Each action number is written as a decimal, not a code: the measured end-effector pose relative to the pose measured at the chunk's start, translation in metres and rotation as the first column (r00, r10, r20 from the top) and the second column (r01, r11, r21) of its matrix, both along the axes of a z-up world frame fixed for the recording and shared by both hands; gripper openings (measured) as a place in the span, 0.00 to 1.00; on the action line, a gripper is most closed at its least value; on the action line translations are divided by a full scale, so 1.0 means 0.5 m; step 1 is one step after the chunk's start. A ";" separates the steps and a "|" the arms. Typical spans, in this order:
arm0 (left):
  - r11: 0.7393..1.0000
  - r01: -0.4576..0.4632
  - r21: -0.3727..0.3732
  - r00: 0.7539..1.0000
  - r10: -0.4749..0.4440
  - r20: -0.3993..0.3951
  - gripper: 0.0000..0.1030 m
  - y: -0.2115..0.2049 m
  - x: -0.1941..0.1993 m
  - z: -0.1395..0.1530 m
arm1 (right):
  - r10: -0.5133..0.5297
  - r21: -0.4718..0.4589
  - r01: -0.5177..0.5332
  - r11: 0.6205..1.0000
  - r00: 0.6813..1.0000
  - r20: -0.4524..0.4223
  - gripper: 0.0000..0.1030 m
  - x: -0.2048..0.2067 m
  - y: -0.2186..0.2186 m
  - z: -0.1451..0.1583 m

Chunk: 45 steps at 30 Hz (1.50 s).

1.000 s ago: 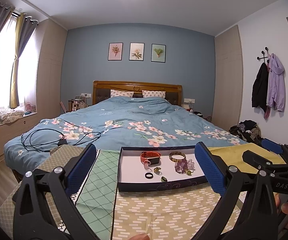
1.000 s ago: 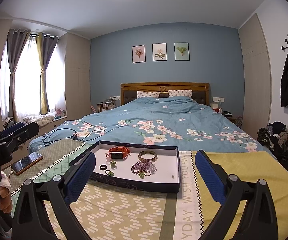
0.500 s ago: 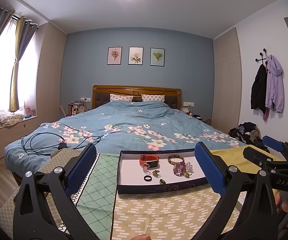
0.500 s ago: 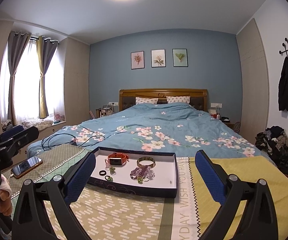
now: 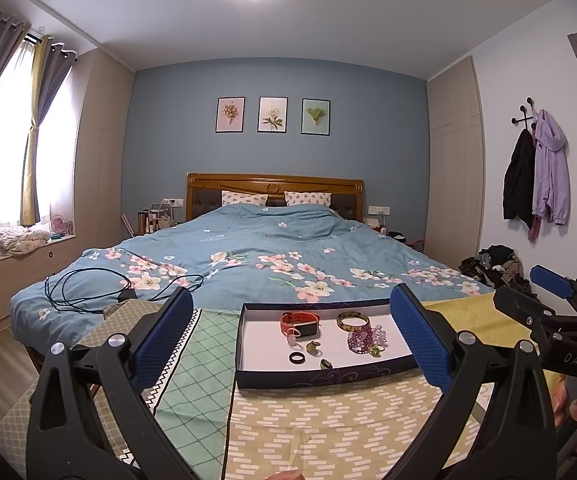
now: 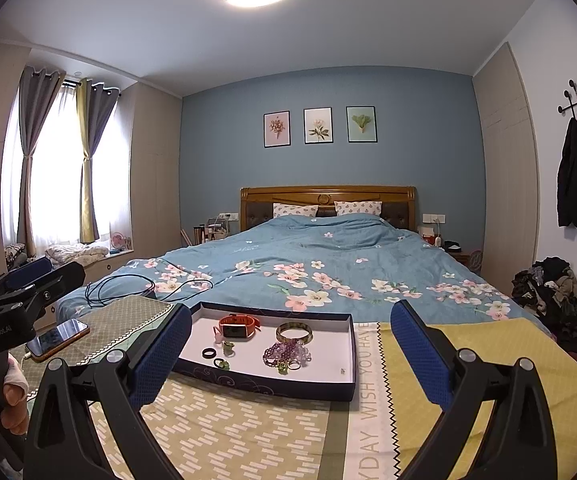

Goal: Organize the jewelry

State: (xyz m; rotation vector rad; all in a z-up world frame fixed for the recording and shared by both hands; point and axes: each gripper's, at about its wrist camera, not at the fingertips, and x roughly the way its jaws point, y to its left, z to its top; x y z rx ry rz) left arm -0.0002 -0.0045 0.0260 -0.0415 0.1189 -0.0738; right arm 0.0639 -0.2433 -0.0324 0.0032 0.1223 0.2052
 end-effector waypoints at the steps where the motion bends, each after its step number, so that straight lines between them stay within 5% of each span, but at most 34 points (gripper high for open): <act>1: 1.000 -0.001 0.002 1.000 0.001 0.000 0.94 0.000 0.000 0.001 | 0.001 0.002 -0.001 1.000 1.000 0.000 0.94 0.000 -0.001 0.000; 45: 1.000 0.002 0.012 1.000 -0.002 0.016 0.94 -0.005 -0.005 0.000 | 0.001 0.004 -0.001 1.000 1.000 -0.002 0.94 -0.005 0.005 0.001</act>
